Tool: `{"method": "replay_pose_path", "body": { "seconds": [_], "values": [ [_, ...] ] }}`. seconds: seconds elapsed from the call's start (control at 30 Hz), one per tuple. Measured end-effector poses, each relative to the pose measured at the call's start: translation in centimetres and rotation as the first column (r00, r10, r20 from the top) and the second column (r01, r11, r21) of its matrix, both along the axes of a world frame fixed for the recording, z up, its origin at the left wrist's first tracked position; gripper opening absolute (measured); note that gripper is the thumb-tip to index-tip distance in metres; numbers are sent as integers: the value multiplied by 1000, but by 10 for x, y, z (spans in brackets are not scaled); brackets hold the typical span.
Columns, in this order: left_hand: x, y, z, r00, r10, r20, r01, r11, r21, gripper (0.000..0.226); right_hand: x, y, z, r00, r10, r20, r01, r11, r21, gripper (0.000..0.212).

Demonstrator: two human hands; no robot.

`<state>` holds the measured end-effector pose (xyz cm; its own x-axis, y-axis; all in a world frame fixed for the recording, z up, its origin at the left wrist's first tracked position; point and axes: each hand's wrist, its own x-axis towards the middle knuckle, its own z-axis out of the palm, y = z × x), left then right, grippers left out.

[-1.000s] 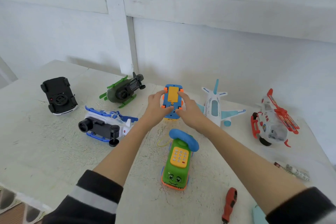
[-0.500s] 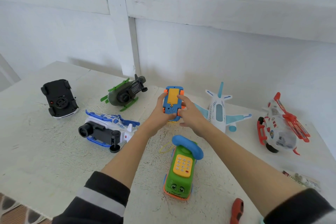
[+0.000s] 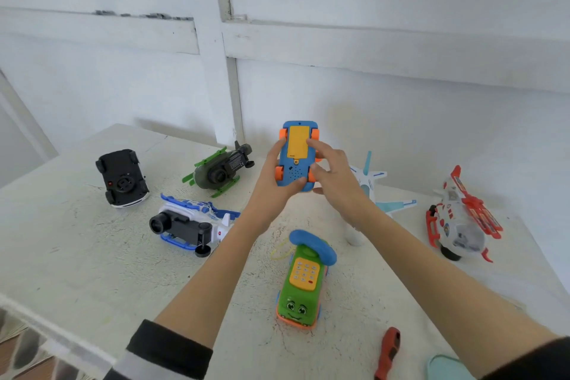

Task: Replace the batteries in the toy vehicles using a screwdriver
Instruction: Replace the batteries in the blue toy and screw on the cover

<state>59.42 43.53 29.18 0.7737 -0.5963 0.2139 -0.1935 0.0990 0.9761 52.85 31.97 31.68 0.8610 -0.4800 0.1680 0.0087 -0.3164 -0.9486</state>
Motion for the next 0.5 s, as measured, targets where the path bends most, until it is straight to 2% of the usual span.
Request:
{"method": "replay_pose_path", "body": {
  "seconds": [0.1, 0.27, 0.37, 0.5],
  "values": [
    [-22, 3, 15, 997, 40, 59, -36, 996, -78, 72, -19, 4, 15, 993, 29, 112, -24, 999, -46, 41],
    [-64, 3, 15, 981, 101, 165, -80, 988, -129, 72, -57, 10, 17, 973, 44, 225, -64, 995, 81, 44],
    [-84, 7, 11, 987, 59, 152, -37, 989, -143, 70, -81, 13, 11, 966, 42, 257, -83, 985, 149, 51],
    [-108, 10, 6, 991, 2, 133, 15, 992, -123, 65, -112, 12, 6, 942, 148, 302, -222, 948, 229, 58]
  ]
}}
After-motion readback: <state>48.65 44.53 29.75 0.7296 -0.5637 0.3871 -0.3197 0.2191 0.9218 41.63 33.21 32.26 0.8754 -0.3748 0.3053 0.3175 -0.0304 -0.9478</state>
